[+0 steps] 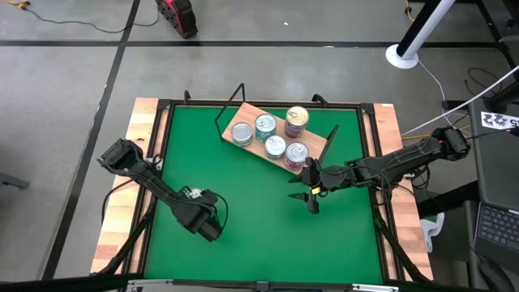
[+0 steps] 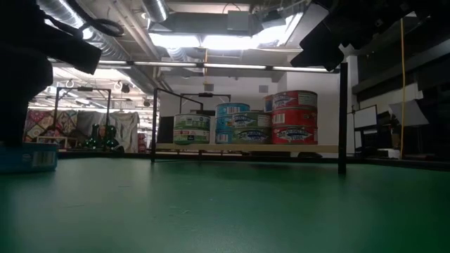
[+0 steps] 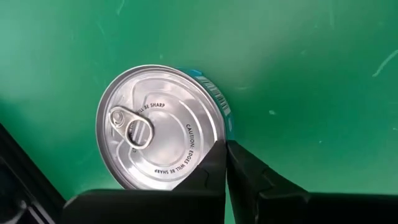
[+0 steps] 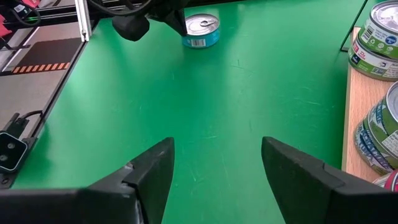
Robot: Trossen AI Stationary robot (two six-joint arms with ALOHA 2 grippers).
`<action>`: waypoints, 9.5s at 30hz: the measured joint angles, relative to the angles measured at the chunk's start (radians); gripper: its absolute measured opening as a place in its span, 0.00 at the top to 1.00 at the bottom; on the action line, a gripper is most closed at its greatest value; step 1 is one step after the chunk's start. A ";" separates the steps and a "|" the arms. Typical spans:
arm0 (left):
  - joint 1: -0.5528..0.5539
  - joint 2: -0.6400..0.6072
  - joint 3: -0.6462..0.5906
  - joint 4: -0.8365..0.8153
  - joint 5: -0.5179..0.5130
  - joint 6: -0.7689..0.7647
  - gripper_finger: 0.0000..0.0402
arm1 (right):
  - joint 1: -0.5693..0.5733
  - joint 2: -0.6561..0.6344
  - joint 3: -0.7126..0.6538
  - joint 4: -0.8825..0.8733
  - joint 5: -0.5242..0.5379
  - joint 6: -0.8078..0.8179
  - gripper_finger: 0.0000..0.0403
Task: Stack canned seafood by type on shelf
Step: Stack the yellow-blue tuna can on top of the yellow-blue tuna can on the shelf, then return to Home Position
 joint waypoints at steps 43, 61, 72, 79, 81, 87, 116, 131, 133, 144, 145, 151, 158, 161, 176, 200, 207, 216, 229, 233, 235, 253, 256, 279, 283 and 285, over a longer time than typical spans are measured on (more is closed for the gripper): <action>0.339 -0.012 0.203 0.495 0.110 0.713 1.00 | 0.001 0.090 -0.001 0.130 0.000 -0.324 0.40; 0.461 -0.084 0.205 0.518 0.109 0.850 1.00 | 0.001 0.056 -0.001 0.147 0.000 -0.344 0.40; 0.547 -0.150 0.208 0.539 0.109 0.932 1.00 | 0.000 -0.039 0.000 0.141 0.002 -0.344 0.40; 0.609 -0.188 0.208 0.544 0.108 0.992 1.00 | 0.000 -0.079 0.000 0.143 0.003 -0.344 0.40; 0.628 -0.199 0.208 0.550 0.109 1.011 1.00 | 0.000 -0.083 0.000 0.143 0.003 -0.344 0.40; 0.690 -0.223 0.208 0.611 0.109 1.087 1.00 | 0.000 -0.083 0.000 0.141 0.003 -0.344 0.40; 0.912 -0.140 0.306 0.642 0.109 1.352 1.00 | 0.000 -0.083 0.000 0.141 0.003 -0.344 0.40; 0.916 -0.105 0.305 0.635 0.050 1.492 1.00 | 0.000 -0.083 0.000 0.139 0.003 -0.344 0.40; 0.916 -0.105 0.305 0.635 0.031 1.521 1.00 | 0.000 -0.083 0.000 0.139 0.003 -0.344 0.40; 0.915 -0.097 0.304 0.631 0.029 1.638 1.00 | 0.001 -0.082 0.000 0.138 0.003 -0.344 0.40; 0.915 -0.089 0.304 0.629 0.029 1.638 1.00 | 0.001 -0.082 0.000 0.138 0.003 -0.344 0.40; 0.911 -0.069 0.304 0.607 0.029 1.640 1.00 | 0.001 -0.082 0.000 0.123 0.002 -0.344 0.40; 0.904 -0.069 0.304 0.595 0.027 1.669 0.97 | 0.001 -0.082 0.000 0.119 0.001 -0.344 0.40; 0.904 -0.069 0.304 0.590 0.027 1.666 0.90 | 0.000 -0.082 0.000 0.120 0.001 -0.344 0.40; 0.904 -0.142 0.411 0.502 0.029 1.597 0.75 | 0.000 -0.133 -0.001 0.116 0.019 -0.344 0.40; 0.755 -1.061 0.024 0.316 0.034 1.271 1.00 | 0.000 -0.872 0.000 -0.235 0.126 -0.364 0.80; 0.686 -1.321 -0.392 0.644 0.034 1.245 0.98 | 0.000 -0.912 -0.105 -0.269 0.133 -0.362 0.96; 0.680 -1.444 -0.747 1.074 0.039 1.372 0.98 | 0.000 -0.912 -0.340 -0.034 0.142 -0.336 0.90; 0.680 -1.492 -0.973 1.302 0.068 1.377 0.98 | 0.000 -0.912 -0.613 0.265 0.142 -0.247 0.97; 0.680 -1.524 -1.033 1.382 0.068 1.408 0.98 | 0.000 -0.912 -0.653 0.290 0.142 -0.200 0.98; 0.680 -1.551 -1.051 1.393 0.068 1.425 0.98 | 0.000 -0.914 -0.661 0.292 0.142 -0.182 0.98; 0.681 -1.762 -1.088 1.169 0.066 1.470 0.98 | 0.001 -1.172 -0.664 0.076 0.131 -0.186 0.98; 0.681 -1.762 -1.088 1.156 0.066 1.477 0.98 | 0.001 -1.229 -0.664 0.012 0.130 -0.186 0.98; 0.681 -1.756 -1.088 1.156 0.066 1.538 0.98 | 0.000 -1.228 -0.660 -0.059 0.149 -0.182 0.98; 0.681 -1.756 -1.088 1.157 0.066 1.538 0.98 | 0.000 -1.228 -0.661 -0.055 0.127 -0.165 0.98; 0.681 -1.756 -1.088 1.157 0.066 1.534 0.98 | 0.000 -1.228 -0.662 -0.051 0.066 -0.199 0.98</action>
